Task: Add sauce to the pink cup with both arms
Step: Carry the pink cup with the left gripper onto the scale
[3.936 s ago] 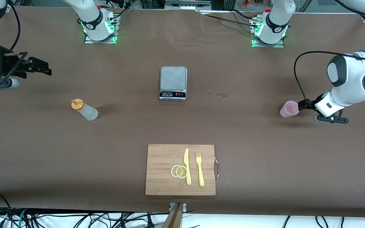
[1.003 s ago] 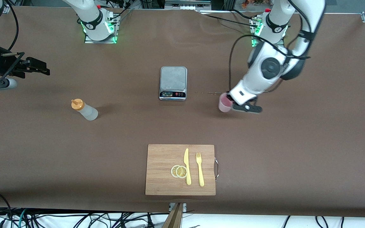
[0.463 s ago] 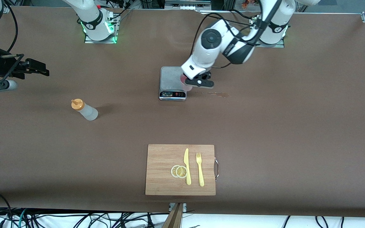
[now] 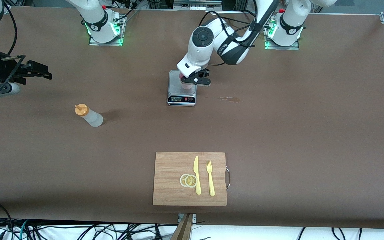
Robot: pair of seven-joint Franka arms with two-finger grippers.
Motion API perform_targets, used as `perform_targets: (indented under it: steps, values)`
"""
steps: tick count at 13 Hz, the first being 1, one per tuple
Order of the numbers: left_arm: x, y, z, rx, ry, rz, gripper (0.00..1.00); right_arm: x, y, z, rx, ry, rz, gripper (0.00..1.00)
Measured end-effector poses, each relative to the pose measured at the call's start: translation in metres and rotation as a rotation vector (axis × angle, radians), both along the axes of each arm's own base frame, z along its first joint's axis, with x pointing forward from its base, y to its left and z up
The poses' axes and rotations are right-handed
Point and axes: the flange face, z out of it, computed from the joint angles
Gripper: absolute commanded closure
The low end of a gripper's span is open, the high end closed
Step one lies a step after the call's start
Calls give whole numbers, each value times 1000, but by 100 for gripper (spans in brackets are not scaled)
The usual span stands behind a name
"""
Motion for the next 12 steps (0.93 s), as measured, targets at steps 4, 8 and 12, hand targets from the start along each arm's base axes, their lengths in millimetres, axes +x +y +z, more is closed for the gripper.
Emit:
perform_targets:
  steps: [4,8,12]
  values:
    - [-4,-15,-5,1,7,18,30,0,1,0,6,1,23,0]
    - [7,-20,2,-18,-6,30,0,-6,8,-6,66,49,189,0]
    - [64,-5,83,-29,-15,8,0,-4,9,-20,201,42,495,0]
